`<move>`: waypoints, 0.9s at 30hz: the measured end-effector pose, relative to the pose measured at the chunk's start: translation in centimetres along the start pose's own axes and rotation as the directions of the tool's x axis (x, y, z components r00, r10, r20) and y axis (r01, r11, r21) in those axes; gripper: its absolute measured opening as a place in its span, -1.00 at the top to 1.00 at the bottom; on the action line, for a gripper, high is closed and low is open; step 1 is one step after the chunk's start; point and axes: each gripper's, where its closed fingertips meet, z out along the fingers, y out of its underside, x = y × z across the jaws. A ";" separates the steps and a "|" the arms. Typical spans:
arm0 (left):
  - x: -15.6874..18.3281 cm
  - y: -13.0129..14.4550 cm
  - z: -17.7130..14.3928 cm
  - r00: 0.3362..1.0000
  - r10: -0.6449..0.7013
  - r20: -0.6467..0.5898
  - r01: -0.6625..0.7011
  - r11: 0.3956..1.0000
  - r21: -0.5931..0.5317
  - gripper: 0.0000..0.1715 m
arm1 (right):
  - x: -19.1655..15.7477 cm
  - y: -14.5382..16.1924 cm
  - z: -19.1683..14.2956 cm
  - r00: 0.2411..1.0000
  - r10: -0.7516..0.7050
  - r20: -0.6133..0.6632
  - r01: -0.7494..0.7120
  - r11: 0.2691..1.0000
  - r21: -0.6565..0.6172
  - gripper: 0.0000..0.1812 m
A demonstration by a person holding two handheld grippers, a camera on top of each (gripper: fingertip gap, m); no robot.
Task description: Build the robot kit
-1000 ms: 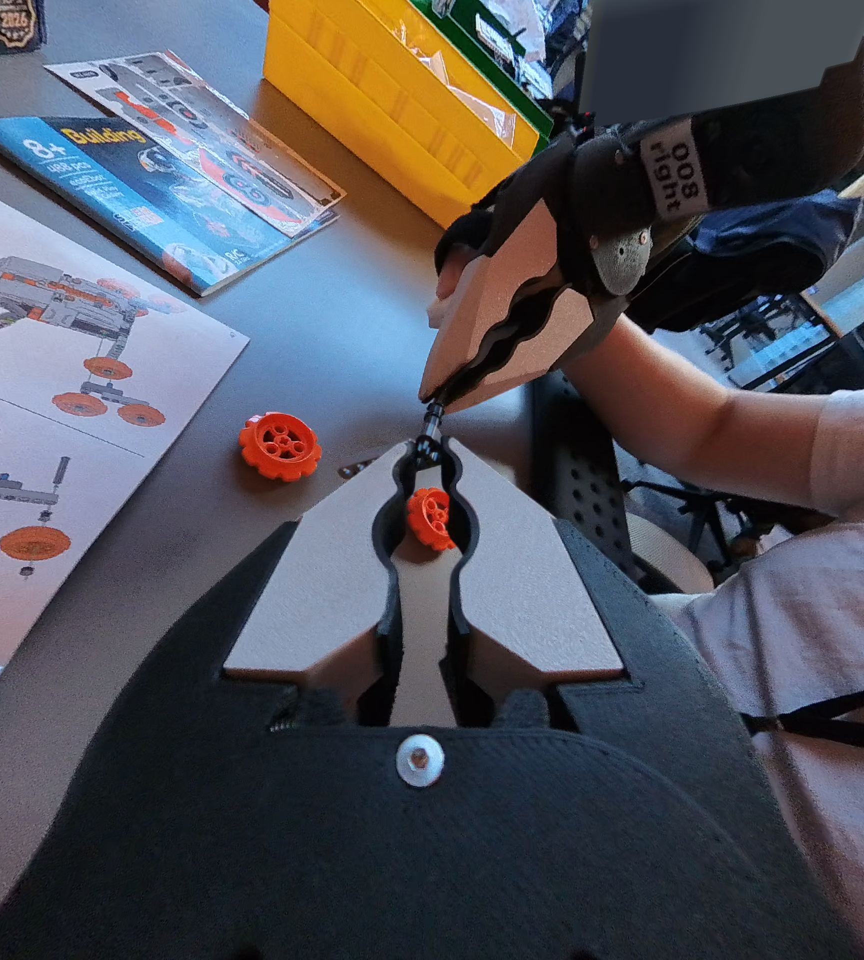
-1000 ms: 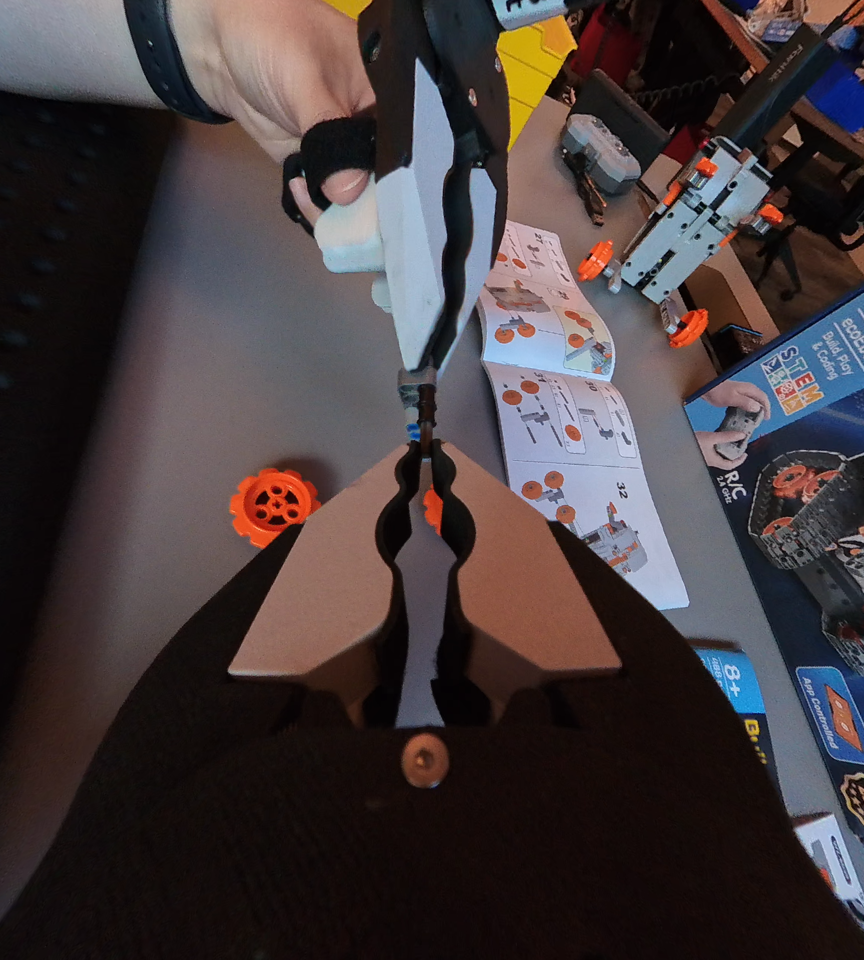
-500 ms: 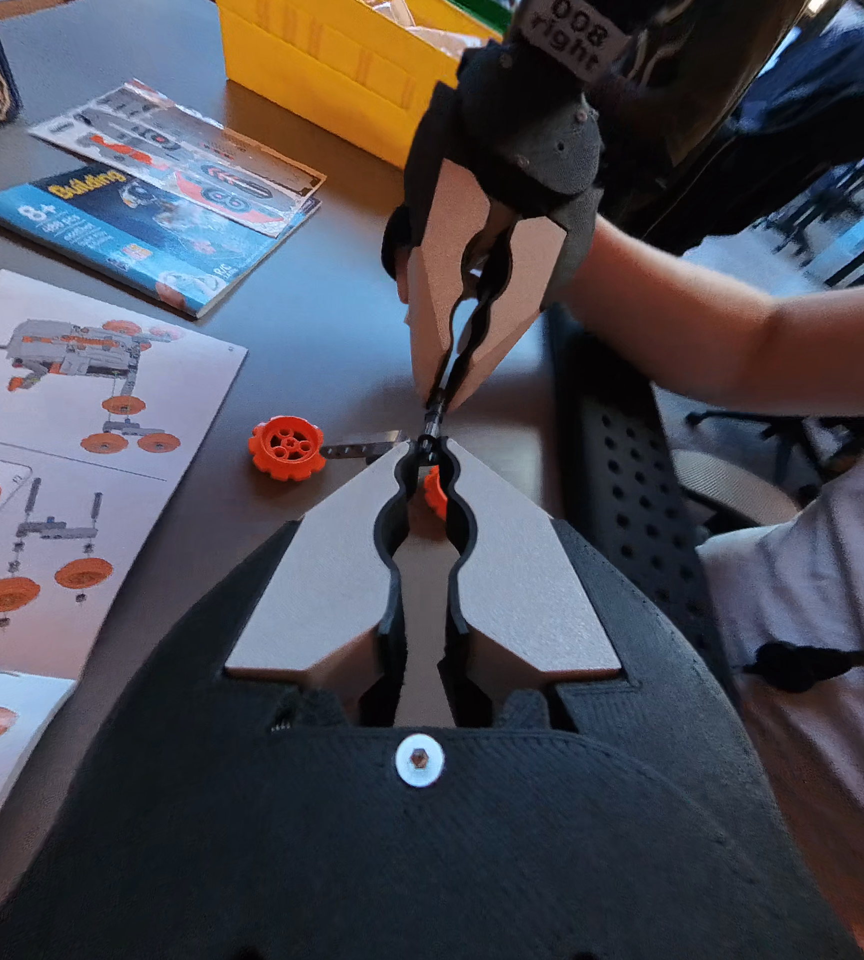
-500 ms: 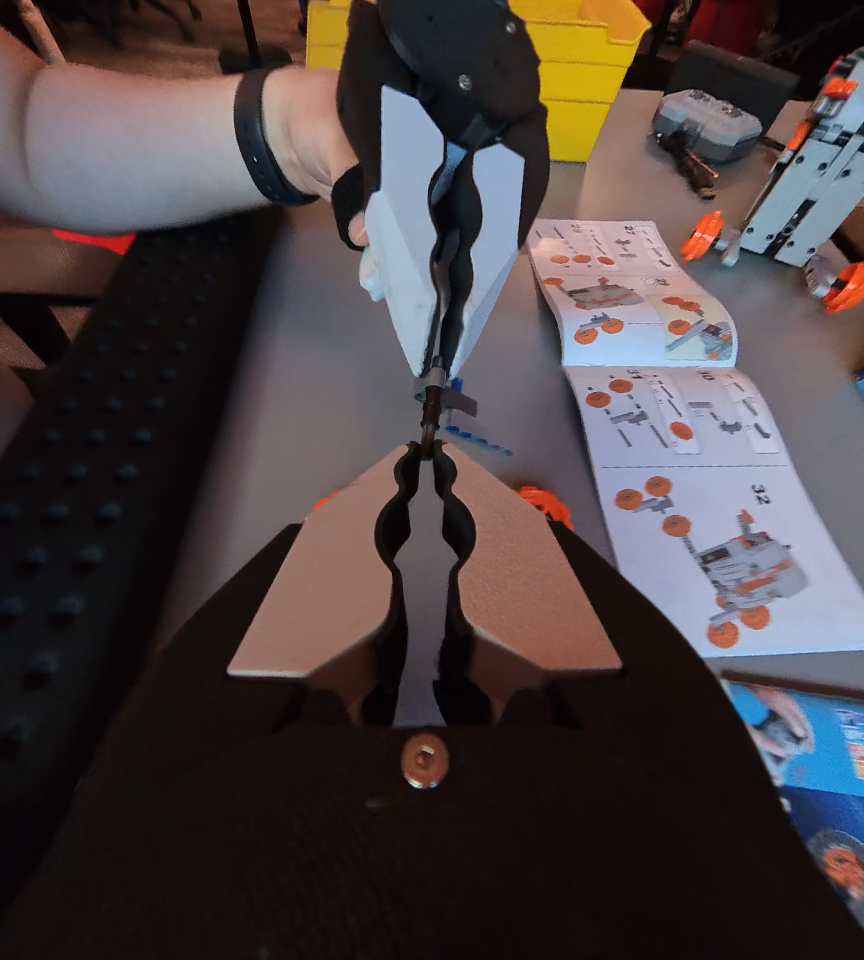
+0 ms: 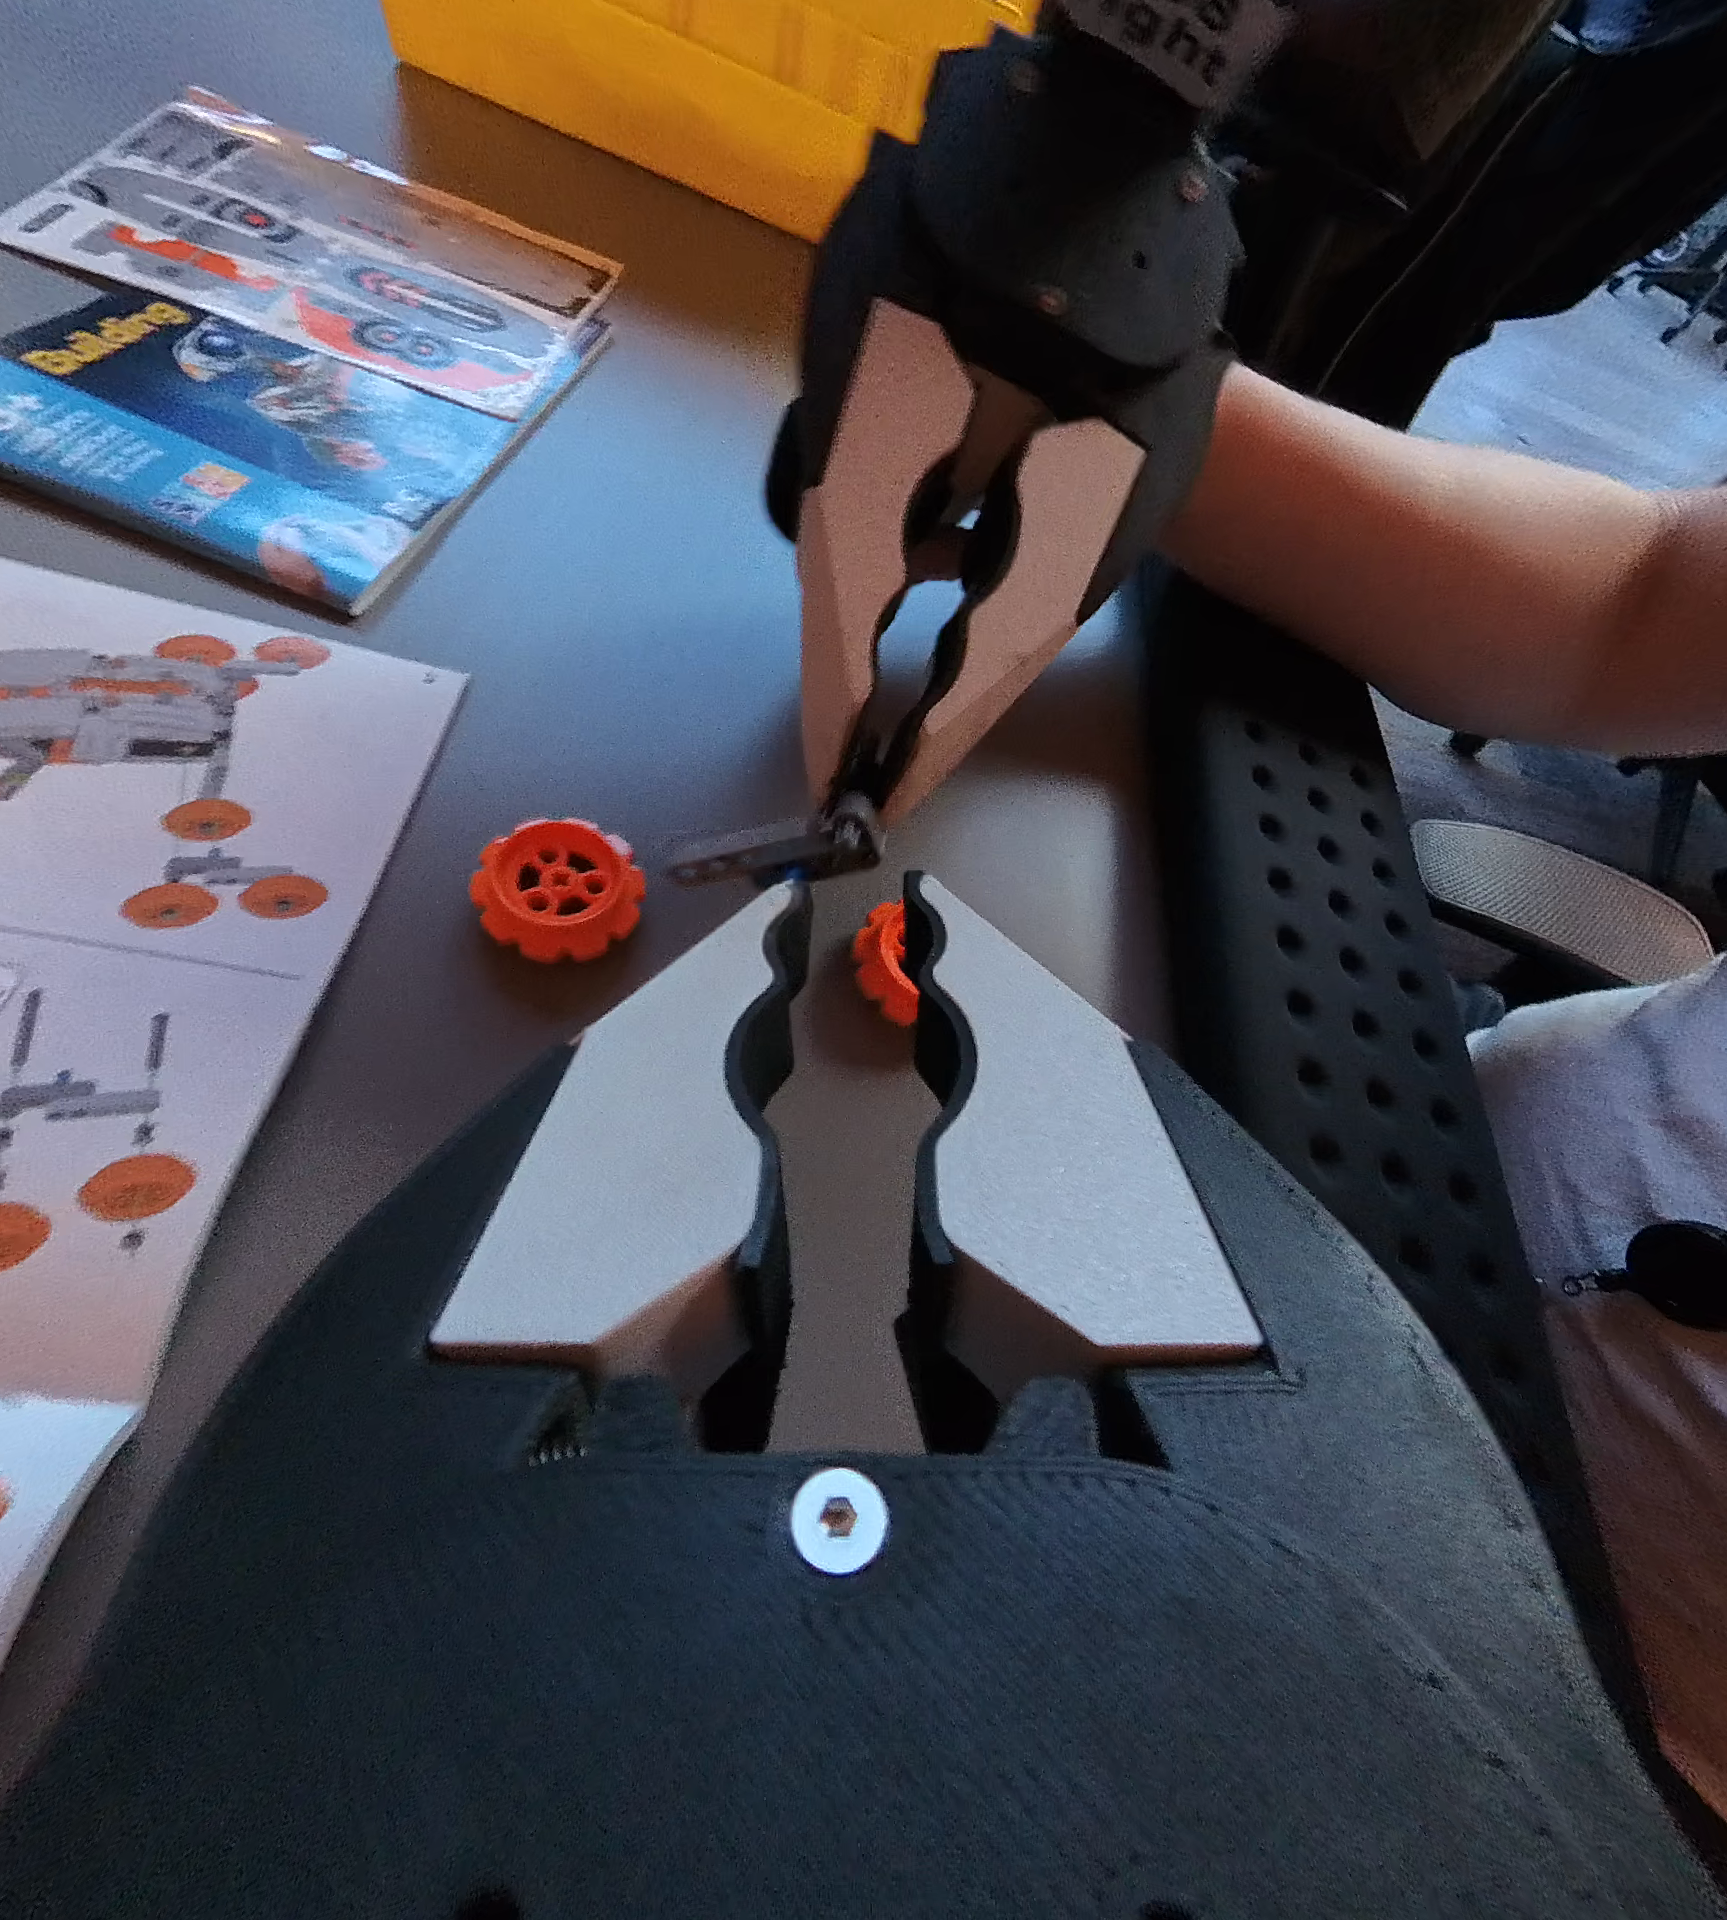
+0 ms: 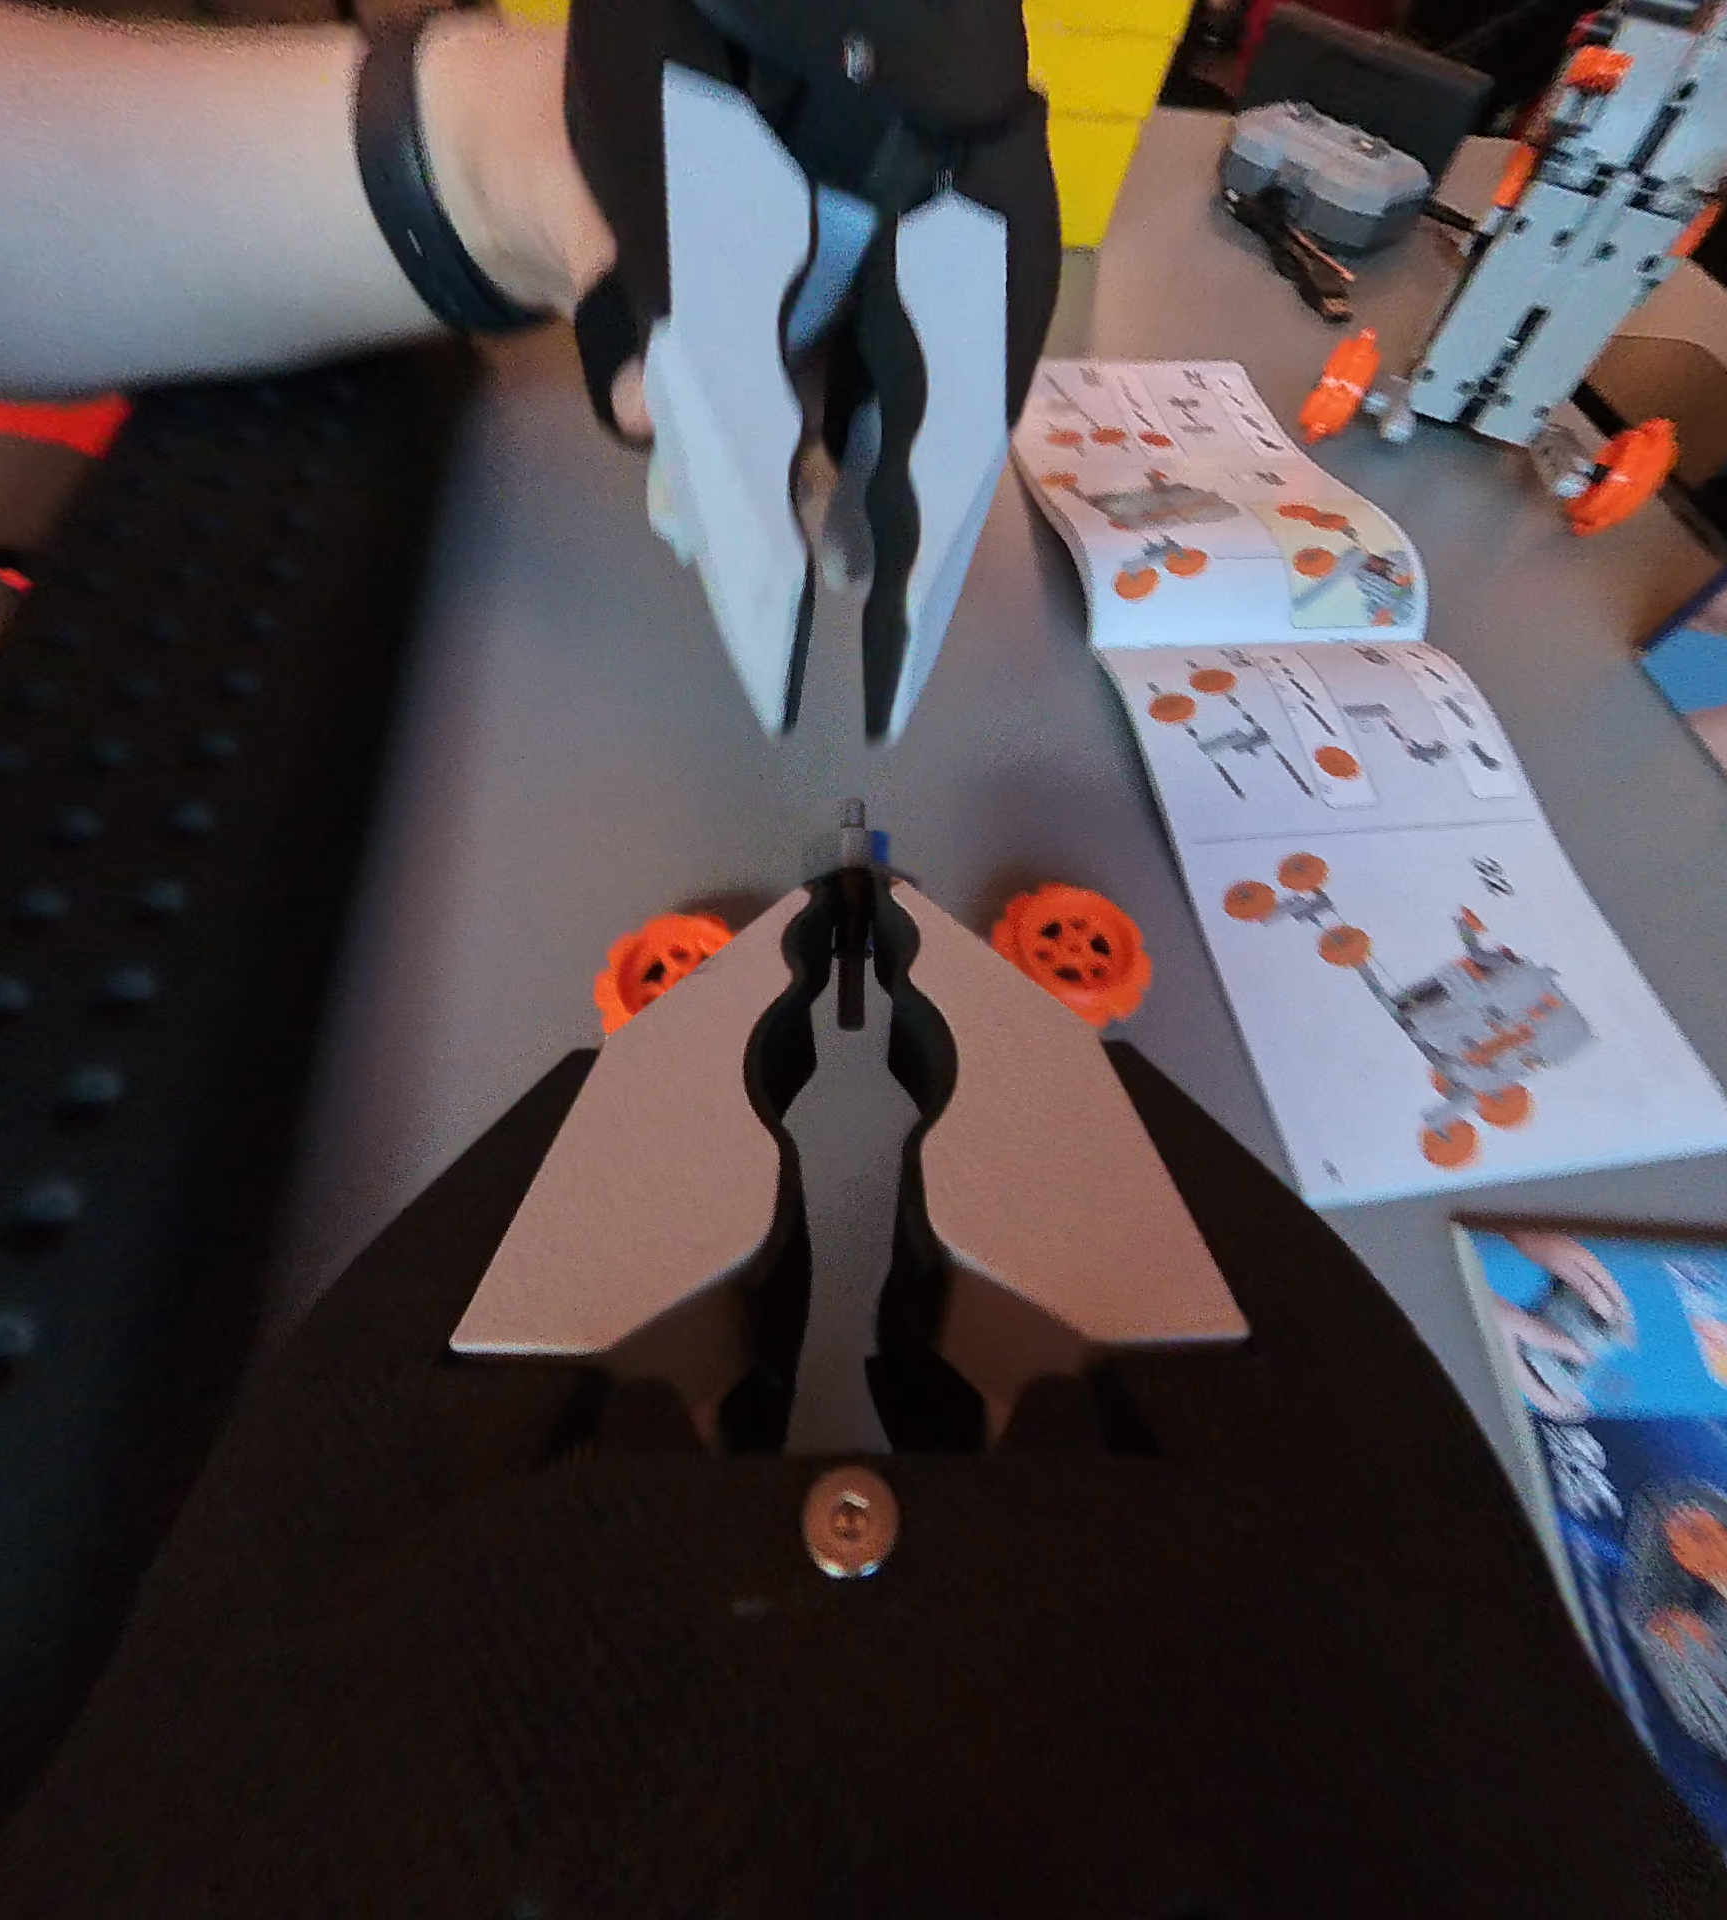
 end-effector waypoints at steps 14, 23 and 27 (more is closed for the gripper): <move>-2.7 8.3 -20.5 0.668 -0.388 0.635 0.359 0.915 0.182 0.90 | -2.1 6.2 -1.5 0.992 -0.119 -0.029 0.110 0.969 -0.220 0.93; -2.5 14.0 -22.4 0.498 -0.318 0.807 0.492 0.870 0.039 0.90 | -1.4 4.5 -4.3 0.981 -0.055 -0.188 0.038 0.995 -0.088 0.75; -3.9 14.9 -22.8 0.438 -0.303 0.846 0.556 0.831 0.010 0.90 | -1.0 5.3 -6.9 0.930 -0.091 -0.356 0.059 0.993 -0.100 0.77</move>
